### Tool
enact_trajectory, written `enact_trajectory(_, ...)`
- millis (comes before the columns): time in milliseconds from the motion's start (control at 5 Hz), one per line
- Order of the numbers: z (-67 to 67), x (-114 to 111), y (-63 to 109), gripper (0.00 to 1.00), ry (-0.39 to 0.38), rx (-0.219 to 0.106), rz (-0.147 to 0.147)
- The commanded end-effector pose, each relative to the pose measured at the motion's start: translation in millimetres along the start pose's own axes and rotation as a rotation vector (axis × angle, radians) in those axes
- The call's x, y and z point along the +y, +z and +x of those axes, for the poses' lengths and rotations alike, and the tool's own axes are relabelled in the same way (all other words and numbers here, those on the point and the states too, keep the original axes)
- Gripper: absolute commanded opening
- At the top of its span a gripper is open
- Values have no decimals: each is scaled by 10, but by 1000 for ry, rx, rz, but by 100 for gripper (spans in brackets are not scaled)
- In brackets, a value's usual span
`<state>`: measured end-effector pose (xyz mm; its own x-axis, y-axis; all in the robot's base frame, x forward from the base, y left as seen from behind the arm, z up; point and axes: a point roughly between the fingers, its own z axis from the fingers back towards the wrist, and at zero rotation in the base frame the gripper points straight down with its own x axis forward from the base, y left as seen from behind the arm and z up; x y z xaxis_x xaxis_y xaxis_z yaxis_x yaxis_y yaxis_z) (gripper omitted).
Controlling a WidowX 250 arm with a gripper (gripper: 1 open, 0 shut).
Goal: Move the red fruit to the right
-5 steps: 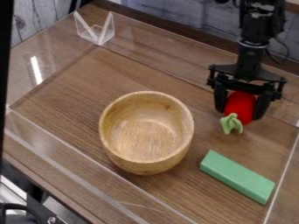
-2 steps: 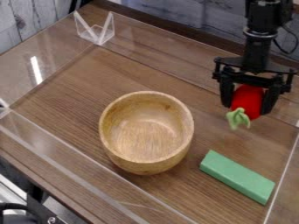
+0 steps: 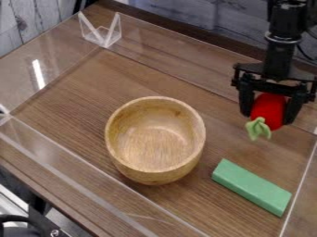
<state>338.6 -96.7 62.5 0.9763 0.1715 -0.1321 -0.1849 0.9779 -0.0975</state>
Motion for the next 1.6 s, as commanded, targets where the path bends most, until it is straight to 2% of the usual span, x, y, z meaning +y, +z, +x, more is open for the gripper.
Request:
enact_trajectory(0,-9,-101,152,0,0,-70,-31)
enact_trajectory(400,-125,-153,-104,0,32,-52,-32)
enact_trajectory(600,-164,-168,-162,100,45,-47,-34)
enact_trajectory(1000,-229,-189,-196,100,77,-52,-38)
enact_trajectory(1400,-267,-186,-162,100,100,-62,-54)
